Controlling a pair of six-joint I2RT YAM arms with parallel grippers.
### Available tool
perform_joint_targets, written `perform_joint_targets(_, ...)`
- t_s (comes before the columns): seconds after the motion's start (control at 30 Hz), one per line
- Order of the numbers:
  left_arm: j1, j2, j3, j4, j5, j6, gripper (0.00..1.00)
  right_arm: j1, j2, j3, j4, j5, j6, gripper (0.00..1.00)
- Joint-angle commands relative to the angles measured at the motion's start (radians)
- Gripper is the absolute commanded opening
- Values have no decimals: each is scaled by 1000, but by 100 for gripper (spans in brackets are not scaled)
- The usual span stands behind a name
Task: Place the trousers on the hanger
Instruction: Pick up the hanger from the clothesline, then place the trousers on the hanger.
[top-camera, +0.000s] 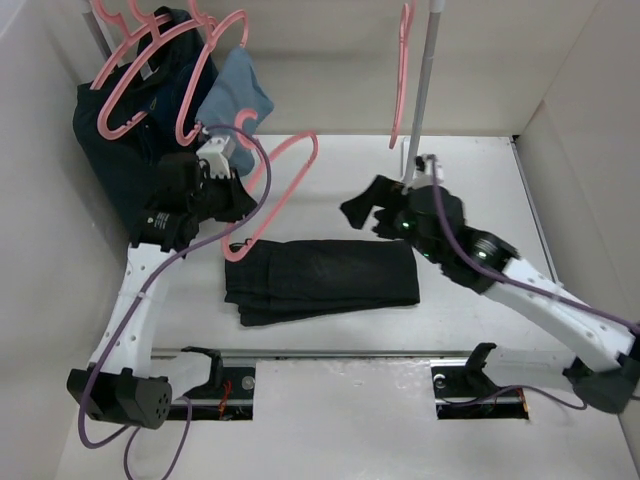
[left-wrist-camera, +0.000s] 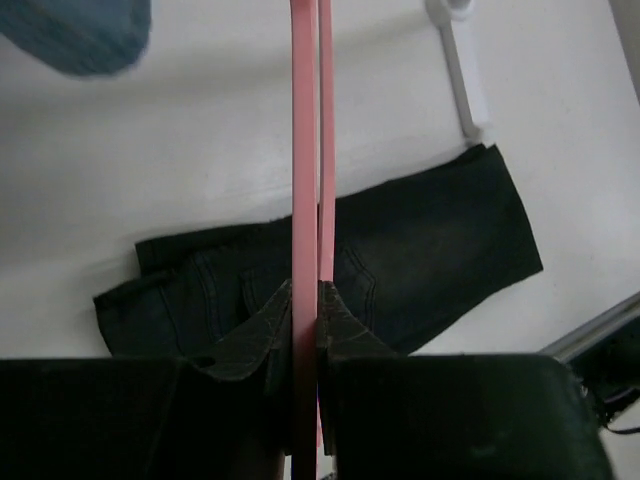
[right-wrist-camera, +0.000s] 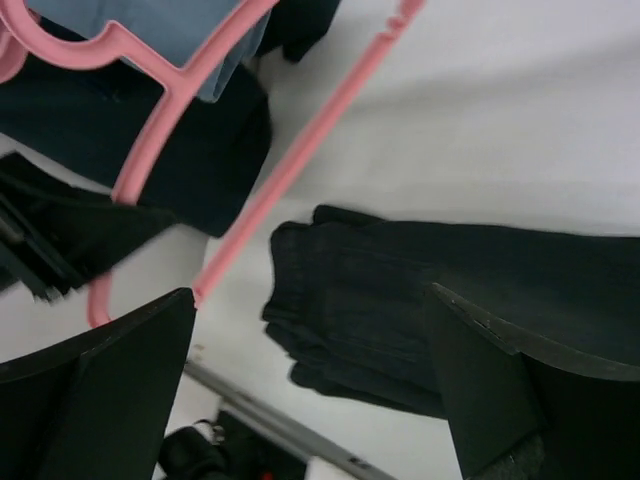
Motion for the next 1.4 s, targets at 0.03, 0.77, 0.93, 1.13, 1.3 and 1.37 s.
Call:
perform_joint_targets(0.03,-8,-105,-94,60,79,-16,0,10,180,3,273,-163,292,100)
perform_joint_targets(0.77,-17,-151,-171,103,269,-39,0,-12,696,166,486,-444,442,4)
perform_joint_targets(0.93,-17,-161,-171,103,280,-28,61,-33,639,78,521,-487,316,0)
perform_joint_targets(1.13,50,-119,-158,103,324,-8,86,-102,567,-64,566,-612,193,0)
perform_joint_targets(1.3,63,-70,-115,83,373,15,88,-134,492,-165,566,-603,181,0)
perform_joint_targets(1.37,63,-55,-115,72,373,15,78,-144,478,-185,566,-603,164,0)
